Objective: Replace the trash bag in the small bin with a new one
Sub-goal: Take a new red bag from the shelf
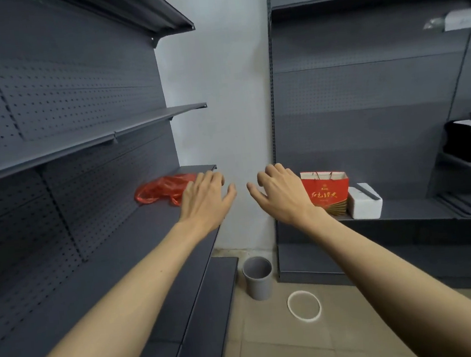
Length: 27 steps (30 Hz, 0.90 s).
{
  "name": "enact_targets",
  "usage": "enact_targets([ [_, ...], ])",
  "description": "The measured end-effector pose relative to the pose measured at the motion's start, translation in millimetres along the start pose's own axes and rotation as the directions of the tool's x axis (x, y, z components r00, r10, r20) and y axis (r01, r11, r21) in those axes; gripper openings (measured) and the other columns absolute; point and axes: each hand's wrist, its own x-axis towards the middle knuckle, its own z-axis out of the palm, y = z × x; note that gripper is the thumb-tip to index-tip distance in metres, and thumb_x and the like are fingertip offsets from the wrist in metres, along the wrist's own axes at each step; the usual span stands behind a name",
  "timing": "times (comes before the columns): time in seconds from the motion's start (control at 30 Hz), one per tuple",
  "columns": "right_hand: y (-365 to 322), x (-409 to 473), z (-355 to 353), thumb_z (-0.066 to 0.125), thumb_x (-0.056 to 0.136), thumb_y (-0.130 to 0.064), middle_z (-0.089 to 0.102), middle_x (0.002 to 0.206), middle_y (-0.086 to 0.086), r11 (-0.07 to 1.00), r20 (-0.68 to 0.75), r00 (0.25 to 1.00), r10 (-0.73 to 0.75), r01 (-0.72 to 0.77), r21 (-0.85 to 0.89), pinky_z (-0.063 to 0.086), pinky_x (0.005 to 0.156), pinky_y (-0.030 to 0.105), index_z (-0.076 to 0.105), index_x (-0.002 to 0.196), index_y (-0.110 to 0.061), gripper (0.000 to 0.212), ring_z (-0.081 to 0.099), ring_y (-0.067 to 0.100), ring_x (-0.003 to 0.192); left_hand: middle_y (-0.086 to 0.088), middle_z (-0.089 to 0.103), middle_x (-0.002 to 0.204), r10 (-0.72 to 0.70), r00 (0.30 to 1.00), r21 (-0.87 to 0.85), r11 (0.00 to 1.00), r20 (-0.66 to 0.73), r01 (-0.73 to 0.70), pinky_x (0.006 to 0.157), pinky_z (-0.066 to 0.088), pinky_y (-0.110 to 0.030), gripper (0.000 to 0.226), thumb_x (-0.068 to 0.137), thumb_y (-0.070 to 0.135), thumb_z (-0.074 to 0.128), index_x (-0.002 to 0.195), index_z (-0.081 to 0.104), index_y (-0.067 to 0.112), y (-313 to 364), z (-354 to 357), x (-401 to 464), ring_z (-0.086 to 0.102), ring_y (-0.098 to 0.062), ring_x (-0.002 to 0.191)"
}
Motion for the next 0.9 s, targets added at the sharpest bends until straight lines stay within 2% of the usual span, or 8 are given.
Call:
enact_targets([
  [0.1,29,35,26,0.039,0.097,-0.044,0.058,0.082,0.007,1.0,-0.001,1.0,-0.008,0.008,0.006,0.042,0.072,0.036,0.06,0.083,-0.008,0.045,0.052,0.023,0.079,-0.003,0.064,0.095,0.019,1.0,0.041,0.999,-0.003,-0.019,0.077,0.04,-0.037,0.032,0.096,0.041,0.043,0.094,0.057,0.013,2,29,37,0.056,-0.023,0.091],
  [0.23,63,73,60,0.039,0.097,-0.045,0.058,0.081,0.007,1.0,0.007,1.0,-0.029,0.029,0.004,0.04,0.071,0.036,0.06,0.083,-0.008,0.045,0.053,0.025,0.08,-0.004,0.065,0.098,-0.037,0.999,0.06,0.998,0.023,0.036,0.079,0.04,-0.038,0.034,0.096,0.043,0.042,0.096,0.058,0.013,-2,66,76,0.056,-0.025,0.095],
  [0.43,87,115,117,0.036,0.097,-0.046,0.061,0.086,0.008,0.999,0.065,0.997,-0.038,0.037,0.02,0.046,0.074,0.039,0.061,0.09,-0.008,0.046,0.054,0.025,0.082,-0.005,0.064,0.099,-0.091,0.993,0.099,0.991,0.068,0.085,0.082,0.039,-0.039,0.035,0.097,0.043,0.04,0.097,0.058,0.013,-27,119,114,0.056,-0.026,0.097],
  [0.63,91,153,195,0.034,0.098,-0.048,0.06,0.089,0.007,0.998,0.153,0.987,-0.053,0.047,0.048,0.047,0.076,0.039,0.059,0.093,-0.009,0.047,0.054,0.024,0.085,-0.005,0.064,0.101,-0.139,0.982,0.125,0.985,0.128,0.123,0.082,0.04,-0.04,0.036,0.097,0.043,0.039,0.101,0.059,0.012,-74,183,135,0.055,-0.026,0.097],
  [0.9,55,244,309,0.036,0.098,-0.046,0.061,0.091,0.014,0.983,0.239,0.956,-0.169,0.145,0.115,0.043,0.078,0.042,0.058,0.093,-0.006,0.046,0.055,0.033,0.09,-0.006,0.065,0.104,-0.232,0.963,0.203,0.958,0.14,0.201,0.084,0.041,-0.041,0.037,0.097,0.044,0.038,0.104,0.059,0.013,-173,252,196,0.056,-0.026,0.1],
])
